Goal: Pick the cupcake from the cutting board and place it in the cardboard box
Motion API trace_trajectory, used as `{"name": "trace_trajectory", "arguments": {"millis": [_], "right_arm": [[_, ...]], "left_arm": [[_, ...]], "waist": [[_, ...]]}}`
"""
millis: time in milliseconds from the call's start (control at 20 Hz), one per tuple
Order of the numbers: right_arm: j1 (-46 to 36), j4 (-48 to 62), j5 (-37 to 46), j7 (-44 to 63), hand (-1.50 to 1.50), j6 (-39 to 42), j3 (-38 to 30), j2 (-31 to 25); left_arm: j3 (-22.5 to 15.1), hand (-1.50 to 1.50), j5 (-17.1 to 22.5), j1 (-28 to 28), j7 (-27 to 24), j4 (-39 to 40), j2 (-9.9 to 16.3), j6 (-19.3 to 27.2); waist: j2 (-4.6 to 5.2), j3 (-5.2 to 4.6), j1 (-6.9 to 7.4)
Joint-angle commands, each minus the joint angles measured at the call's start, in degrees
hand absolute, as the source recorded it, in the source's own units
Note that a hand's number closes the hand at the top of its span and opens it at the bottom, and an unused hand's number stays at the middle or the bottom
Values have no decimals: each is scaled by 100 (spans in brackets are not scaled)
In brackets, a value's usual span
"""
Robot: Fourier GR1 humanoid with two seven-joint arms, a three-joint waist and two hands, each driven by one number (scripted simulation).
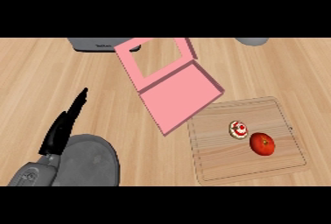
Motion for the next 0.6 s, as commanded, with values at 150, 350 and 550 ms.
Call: {"name": "trace_trajectory", "arguments": {"millis": [150,350,550], "right_arm": [[-916,-51,1452,1958,-150,697,321,27],[-1467,146,1804,2807,-150,930,773,28],[-1818,618,1585,2594,-150,987,608,28]], "left_arm": [[-1,0,-228,-74,406,-273,-151,49],[102,0,-331,-304,365,-15,-312,27],[358,0,-267,-217,402,-218,-102,-401]], "waist": [[-13,8,27],[-16,8,-14],[-29,11,-15]]}}
